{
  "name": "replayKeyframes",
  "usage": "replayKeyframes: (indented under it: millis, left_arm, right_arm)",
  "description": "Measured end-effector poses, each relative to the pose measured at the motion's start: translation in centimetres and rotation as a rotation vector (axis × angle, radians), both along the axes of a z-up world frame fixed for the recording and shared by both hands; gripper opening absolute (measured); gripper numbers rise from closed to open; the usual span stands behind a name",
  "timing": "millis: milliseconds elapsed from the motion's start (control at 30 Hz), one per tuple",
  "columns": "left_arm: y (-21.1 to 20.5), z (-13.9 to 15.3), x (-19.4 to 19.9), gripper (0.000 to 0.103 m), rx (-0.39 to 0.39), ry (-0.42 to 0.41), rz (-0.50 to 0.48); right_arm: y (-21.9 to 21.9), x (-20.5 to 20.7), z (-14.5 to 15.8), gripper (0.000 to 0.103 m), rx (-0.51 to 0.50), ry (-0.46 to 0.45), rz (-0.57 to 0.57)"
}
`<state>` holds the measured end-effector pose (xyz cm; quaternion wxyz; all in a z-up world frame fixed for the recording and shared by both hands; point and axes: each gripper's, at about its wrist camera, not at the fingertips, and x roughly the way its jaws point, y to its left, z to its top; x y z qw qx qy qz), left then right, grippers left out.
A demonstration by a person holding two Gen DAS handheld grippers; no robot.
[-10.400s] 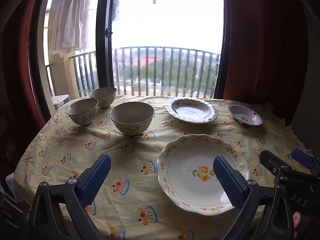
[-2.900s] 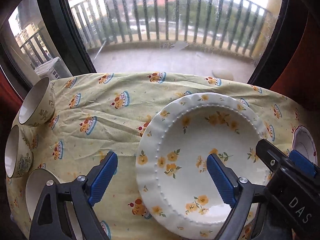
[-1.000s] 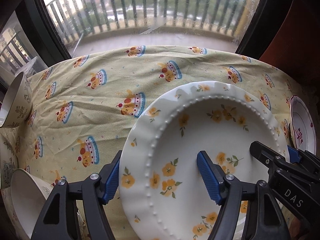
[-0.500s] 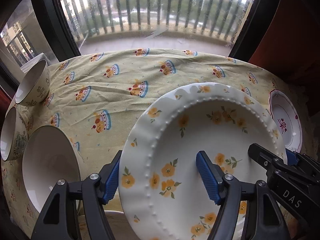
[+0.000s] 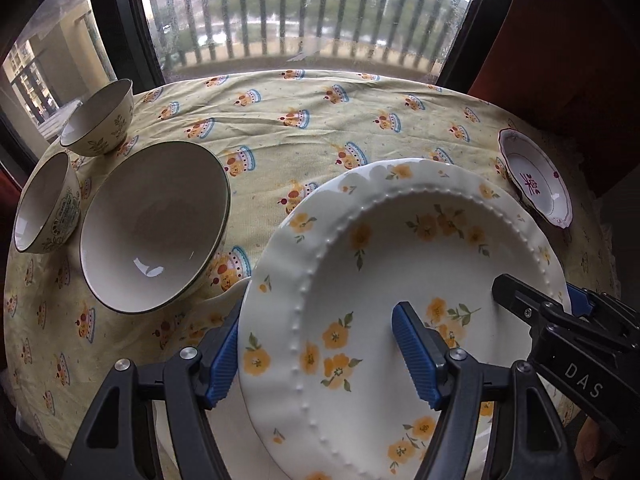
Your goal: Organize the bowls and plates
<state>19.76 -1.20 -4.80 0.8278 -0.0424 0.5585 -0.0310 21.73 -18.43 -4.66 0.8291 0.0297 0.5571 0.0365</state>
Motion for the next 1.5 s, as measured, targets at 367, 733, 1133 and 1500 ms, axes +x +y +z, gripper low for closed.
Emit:
replayKeyframes:
  millis: [367, 733, 1133, 1500]
  left_arm:
    - [2.3, -2.8, -4.9, 0.072, -0.032, 0.091, -0.001]
    - [3.7, -4.5, -5.7, 0.076, -0.038, 0.113, 0.018]
    - [3.1, -5.1, -5.3, 0.084, 0.076, 0.079, 0.046]
    - [4.5, -4.8, -4.8, 0.089, -0.008, 0.16, 0.081]
  right_arm:
    - [2.7, -4.6, -2.0, 0.057, -0.035, 0.045, 0.018]
    - [4.6, -5.4, -3.3, 0.057, -0.069, 0.067, 0.023]
    - [5.1, -5.3, -3.7, 0.054, -0.078, 0.072, 0.017]
    - [5.8, -6.7, -1.3, 0.035, -0.164, 0.002, 0.09]
